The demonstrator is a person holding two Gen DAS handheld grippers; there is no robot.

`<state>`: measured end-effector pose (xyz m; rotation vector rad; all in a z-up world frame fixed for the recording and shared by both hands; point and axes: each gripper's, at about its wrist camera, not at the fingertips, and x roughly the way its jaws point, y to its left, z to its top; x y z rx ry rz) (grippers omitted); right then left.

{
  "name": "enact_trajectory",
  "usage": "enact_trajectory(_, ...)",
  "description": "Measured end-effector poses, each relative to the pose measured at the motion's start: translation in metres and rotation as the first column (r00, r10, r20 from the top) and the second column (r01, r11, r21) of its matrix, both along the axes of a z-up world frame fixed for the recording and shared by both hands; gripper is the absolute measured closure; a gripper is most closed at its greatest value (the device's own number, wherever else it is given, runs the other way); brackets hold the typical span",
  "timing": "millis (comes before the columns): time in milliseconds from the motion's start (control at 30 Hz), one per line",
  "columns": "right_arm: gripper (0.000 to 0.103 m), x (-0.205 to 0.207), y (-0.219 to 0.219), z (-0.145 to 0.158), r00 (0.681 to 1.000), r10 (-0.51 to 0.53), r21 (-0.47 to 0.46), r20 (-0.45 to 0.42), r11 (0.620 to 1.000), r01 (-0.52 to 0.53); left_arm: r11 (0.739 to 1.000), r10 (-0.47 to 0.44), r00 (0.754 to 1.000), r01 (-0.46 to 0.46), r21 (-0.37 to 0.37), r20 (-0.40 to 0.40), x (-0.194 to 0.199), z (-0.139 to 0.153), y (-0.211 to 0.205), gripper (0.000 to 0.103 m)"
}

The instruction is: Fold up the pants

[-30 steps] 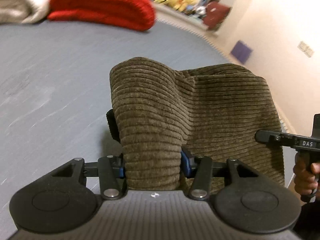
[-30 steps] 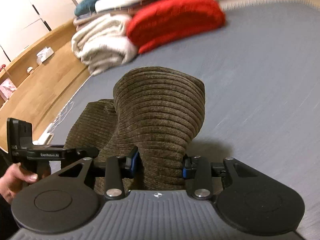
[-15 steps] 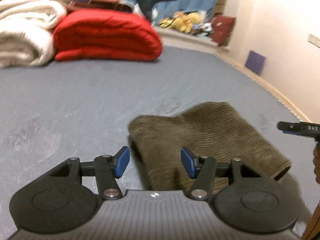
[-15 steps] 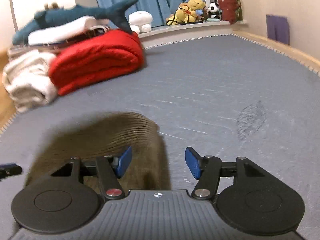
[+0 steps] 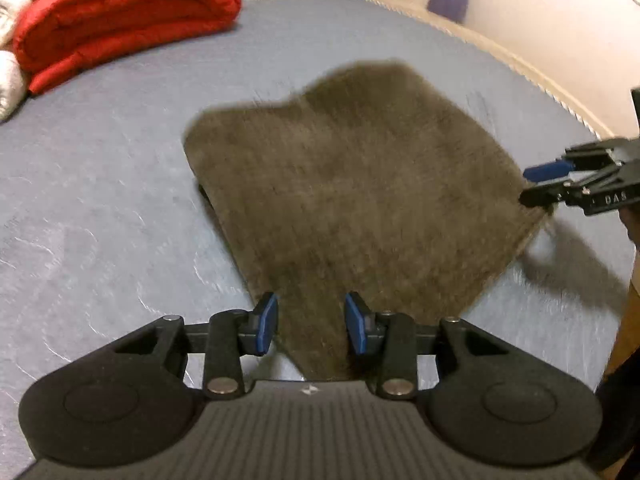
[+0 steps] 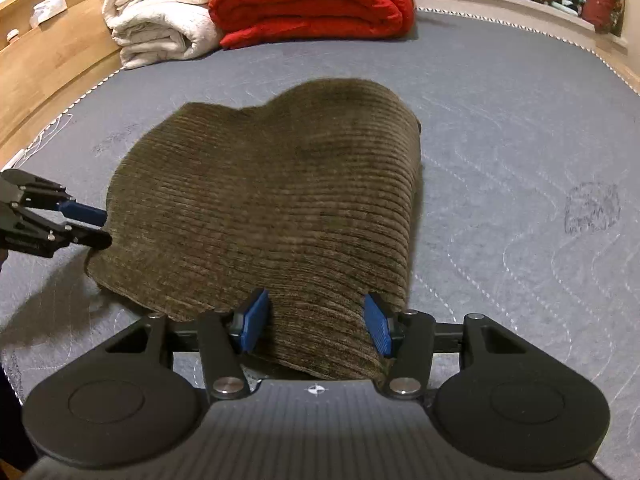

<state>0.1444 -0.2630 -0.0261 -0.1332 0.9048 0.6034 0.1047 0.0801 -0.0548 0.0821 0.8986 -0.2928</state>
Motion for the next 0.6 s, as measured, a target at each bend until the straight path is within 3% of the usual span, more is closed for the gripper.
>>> enact_trajectory(100, 0.052, 0.002, 0.002, 0.022, 0.996, -0.039, 0.067, 0.076, 0.997, 0.034, 0.998, 0.055, 0.994, -0.051, -0.038, 0.097, 0.002, 0.018, 0.001, 0.06)
enact_trajectory(200, 0.042, 0.022, -0.004, 0.043, 0.962, -0.237, 0.237, 0.134, 0.95, 0.202, 0.99, 0.129, 0.977, -0.119, -0.069, 0.171, 0.012, 0.026, -0.003, 0.062)
enact_trajectory(267, 0.042, 0.039, 0.002, 0.044, 0.942, -0.312, 0.299, 0.124, 0.917, 0.264, 0.985, 0.17, 0.962, -0.164, -0.048, 0.215, 0.02, 0.026, -0.009, 0.076)
enact_trajectory(400, 0.042, 0.077, 0.034, 0.027, 0.908, -0.381, 0.247, 0.175, 0.909, 0.335, 0.971, 0.238, 0.948, -0.237, -0.028, 0.211, 0.039, 0.023, -0.011, 0.08)
enact_trajectory(500, 0.042, 0.107, 0.066, 0.005, 0.909, -0.396, 0.229, 0.131, 0.904, 0.361, 0.968, 0.243, 0.96, -0.249, 0.029, 0.139, 0.046, 0.012, -0.009, 0.08)
enact_trajectory(600, 0.042, 0.132, 0.082, -0.018, 0.884, -0.45, 0.124, 0.124, 0.891, 0.436, 0.969, 0.226, 0.964, -0.237, 0.072, 0.138, 0.049, 0.007, -0.008, 0.077)
